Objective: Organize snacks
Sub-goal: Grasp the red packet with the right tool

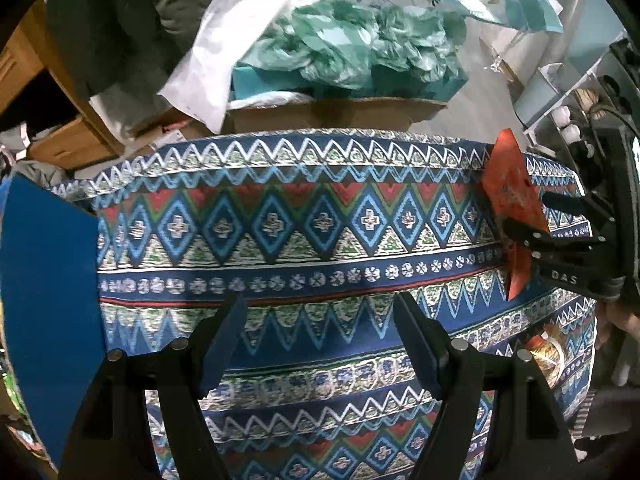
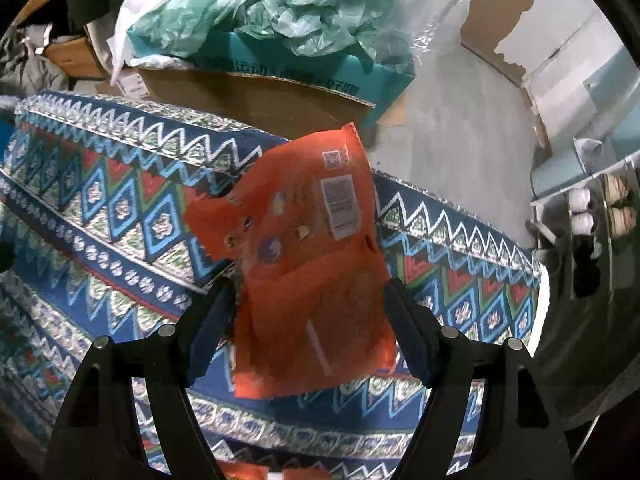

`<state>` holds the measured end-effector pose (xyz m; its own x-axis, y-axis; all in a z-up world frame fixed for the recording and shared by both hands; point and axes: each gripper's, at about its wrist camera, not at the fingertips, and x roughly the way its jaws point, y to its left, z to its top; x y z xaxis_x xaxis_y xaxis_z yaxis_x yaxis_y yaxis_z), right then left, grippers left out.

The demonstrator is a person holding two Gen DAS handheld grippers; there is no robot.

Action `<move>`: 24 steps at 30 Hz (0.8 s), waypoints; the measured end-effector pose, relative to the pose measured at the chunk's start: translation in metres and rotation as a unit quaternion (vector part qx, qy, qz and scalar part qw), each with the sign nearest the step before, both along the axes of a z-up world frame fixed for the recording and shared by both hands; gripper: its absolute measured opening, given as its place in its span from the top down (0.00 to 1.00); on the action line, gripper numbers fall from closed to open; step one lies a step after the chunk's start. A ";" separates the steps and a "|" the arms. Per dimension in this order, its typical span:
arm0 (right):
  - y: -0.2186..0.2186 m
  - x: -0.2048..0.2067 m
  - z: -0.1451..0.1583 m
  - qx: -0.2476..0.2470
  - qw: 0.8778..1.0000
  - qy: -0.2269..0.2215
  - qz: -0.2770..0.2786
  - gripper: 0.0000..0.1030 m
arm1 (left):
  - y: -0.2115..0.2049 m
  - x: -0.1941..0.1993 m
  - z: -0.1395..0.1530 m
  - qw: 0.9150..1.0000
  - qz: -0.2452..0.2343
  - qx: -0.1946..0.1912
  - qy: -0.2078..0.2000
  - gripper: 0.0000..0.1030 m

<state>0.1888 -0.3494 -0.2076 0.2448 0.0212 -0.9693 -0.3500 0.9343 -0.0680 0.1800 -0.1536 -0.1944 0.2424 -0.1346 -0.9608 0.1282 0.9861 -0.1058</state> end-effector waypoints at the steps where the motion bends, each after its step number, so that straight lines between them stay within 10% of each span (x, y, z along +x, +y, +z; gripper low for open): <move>1: 0.000 0.002 -0.002 -0.005 1.000 -0.001 0.003 0.27 | -0.002 0.000 -0.001 1.000 -0.001 -0.001 0.002 0.25; 11: -0.014 0.010 -0.024 0.010 1.000 0.024 -0.009 0.28 | -0.019 0.002 -0.011 1.000 -0.012 -0.007 0.012 0.25; 16: -0.017 0.002 -0.021 0.007 1.000 0.022 -0.008 0.58 | -0.025 -0.003 -0.014 1.000 -0.017 -0.011 0.016 0.25; 24: -0.020 -0.023 -0.007 0.000 1.000 0.013 -0.020 0.76 | -0.041 -0.016 -0.011 0.999 -0.038 -0.012 0.014 0.25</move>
